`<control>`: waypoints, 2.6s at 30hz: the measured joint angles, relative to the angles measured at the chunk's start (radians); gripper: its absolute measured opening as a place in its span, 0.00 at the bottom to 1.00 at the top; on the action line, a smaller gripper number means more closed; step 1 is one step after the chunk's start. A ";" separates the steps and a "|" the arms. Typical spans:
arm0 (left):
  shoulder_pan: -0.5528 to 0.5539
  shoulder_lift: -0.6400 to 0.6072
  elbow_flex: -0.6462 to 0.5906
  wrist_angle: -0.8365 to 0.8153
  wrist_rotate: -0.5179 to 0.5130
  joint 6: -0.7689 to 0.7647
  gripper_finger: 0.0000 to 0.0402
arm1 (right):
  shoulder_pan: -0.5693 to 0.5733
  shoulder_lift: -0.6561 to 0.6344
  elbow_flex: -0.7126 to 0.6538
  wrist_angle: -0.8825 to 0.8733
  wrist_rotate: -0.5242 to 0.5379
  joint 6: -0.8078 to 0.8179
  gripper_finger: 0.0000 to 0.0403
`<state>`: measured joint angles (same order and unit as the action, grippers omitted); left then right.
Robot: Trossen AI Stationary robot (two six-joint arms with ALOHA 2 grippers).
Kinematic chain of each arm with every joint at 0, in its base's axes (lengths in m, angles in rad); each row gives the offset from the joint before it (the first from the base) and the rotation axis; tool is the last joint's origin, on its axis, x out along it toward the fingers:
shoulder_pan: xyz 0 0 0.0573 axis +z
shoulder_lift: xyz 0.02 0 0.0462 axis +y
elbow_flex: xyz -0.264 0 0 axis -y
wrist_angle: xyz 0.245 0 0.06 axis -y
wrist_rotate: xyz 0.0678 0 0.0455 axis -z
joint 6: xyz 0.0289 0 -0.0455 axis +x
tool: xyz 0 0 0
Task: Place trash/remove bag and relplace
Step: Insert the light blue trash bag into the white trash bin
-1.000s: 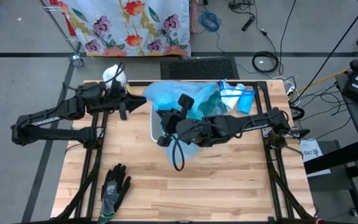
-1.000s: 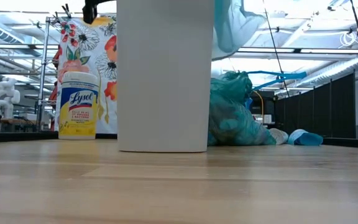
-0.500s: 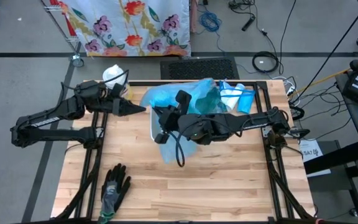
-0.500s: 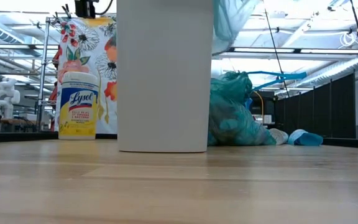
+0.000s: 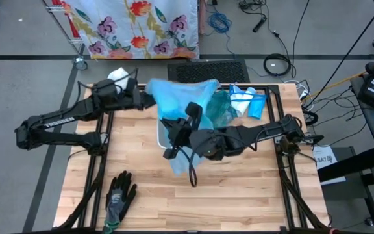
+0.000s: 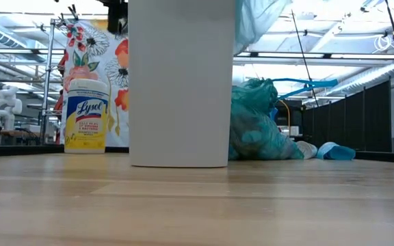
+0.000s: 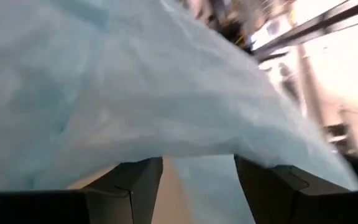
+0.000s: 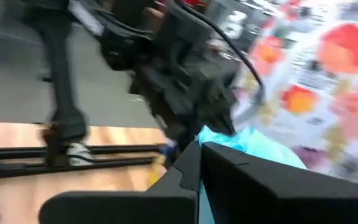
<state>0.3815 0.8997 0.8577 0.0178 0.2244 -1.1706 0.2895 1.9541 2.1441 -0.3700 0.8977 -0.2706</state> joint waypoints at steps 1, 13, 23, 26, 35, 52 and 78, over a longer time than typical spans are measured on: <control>0.002 -0.001 0.000 0.040 -0.007 0.006 0.50 | 0.007 0.000 0.000 0.000 0.040 -0.003 0.00; 0.080 0.000 0.000 0.328 -0.016 0.000 0.50 | 0.031 0.000 0.000 -0.102 -0.035 0.161 0.00; 0.086 0.009 0.000 0.435 0.007 -0.053 0.50 | 0.033 0.004 0.000 -0.144 -0.062 0.259 0.00; 0.086 0.009 0.000 0.477 0.031 -0.056 0.50 | 0.033 0.005 0.000 -0.148 -0.066 0.260 0.00; 0.086 0.009 0.001 0.500 0.098 -0.056 0.50 | 0.027 0.005 0.000 -0.142 -0.063 0.252 0.00; 0.110 0.009 0.002 0.461 0.139 -0.022 0.50 | -0.011 0.001 0.000 -0.122 -0.178 0.200 0.00; 0.124 0.185 0.002 0.190 0.299 -0.099 0.45 | 0.008 0.006 0.000 -0.125 -0.336 0.294 0.00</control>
<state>0.5056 1.0850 0.8597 0.2075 0.5236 -1.2694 0.2977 1.9602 2.1441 -0.4946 0.5616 0.0239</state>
